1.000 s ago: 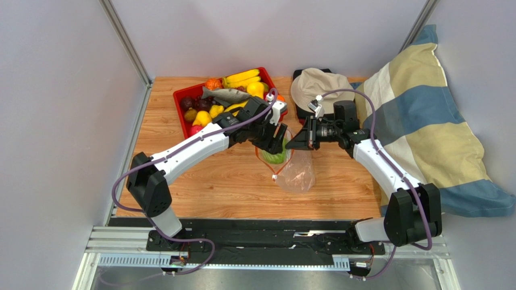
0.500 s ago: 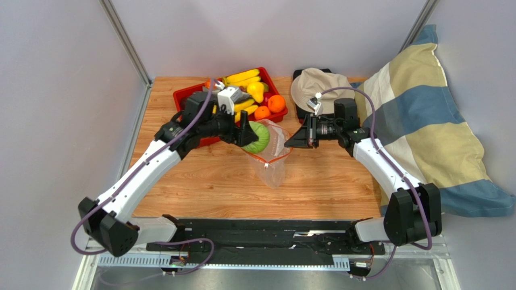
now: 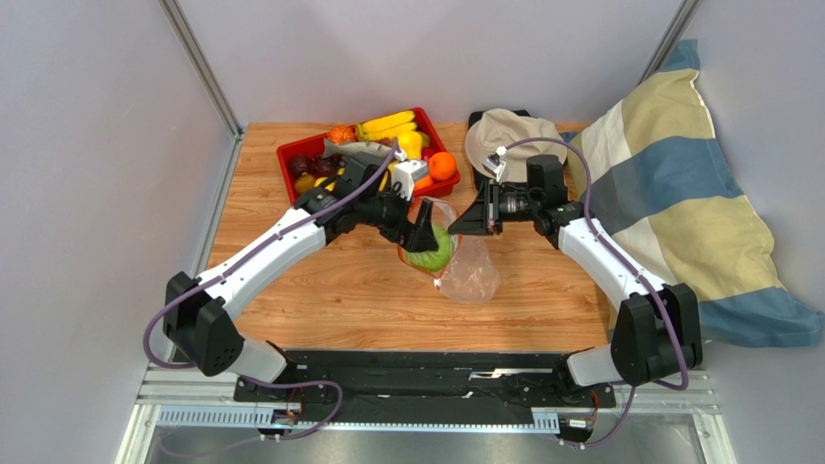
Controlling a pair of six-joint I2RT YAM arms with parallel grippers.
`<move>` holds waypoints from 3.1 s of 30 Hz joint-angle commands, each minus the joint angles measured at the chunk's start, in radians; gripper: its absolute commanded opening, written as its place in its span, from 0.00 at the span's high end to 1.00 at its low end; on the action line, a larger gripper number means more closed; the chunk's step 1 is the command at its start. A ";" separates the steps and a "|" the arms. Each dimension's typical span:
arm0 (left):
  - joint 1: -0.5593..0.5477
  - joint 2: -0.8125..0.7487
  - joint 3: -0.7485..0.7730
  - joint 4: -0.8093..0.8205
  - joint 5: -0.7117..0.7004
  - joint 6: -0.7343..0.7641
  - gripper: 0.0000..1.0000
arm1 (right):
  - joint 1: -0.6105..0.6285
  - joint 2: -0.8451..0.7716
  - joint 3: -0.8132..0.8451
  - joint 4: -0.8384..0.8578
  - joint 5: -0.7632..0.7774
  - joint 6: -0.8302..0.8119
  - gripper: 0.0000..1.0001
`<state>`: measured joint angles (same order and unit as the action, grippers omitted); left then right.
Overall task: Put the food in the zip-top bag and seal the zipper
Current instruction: Place the fake fruit in the zipper food storage bag, then adjust the zipper food storage bag at the center of the board.
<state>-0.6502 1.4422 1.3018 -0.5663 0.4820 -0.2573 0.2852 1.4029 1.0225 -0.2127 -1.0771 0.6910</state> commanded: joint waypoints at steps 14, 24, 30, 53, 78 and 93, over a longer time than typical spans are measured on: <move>0.175 -0.210 -0.097 0.040 -0.033 -0.047 0.14 | 0.011 -0.005 0.071 0.030 -0.037 0.001 1.00; 0.196 -0.042 -0.122 -0.026 -0.003 -0.019 0.18 | 0.011 0.001 0.094 0.032 -0.052 0.011 1.00; 0.196 0.014 -0.047 -0.056 0.092 -0.005 0.72 | 0.008 -0.011 0.129 -0.064 -0.054 -0.053 1.00; 0.150 -0.035 0.019 -0.106 0.173 0.053 1.00 | 0.009 0.059 0.321 -0.386 0.284 -0.367 0.32; 0.202 -0.057 0.022 -0.055 0.012 0.091 0.99 | 0.040 0.077 0.364 -0.608 0.290 -0.504 1.00; 0.399 0.012 0.208 0.046 -0.078 0.001 0.16 | 0.040 0.079 0.381 -0.567 0.330 -0.458 1.00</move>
<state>-0.3363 1.4906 1.4345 -0.6365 0.5133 -0.2070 0.3264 1.5112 1.3632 -0.7727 -0.7422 0.2134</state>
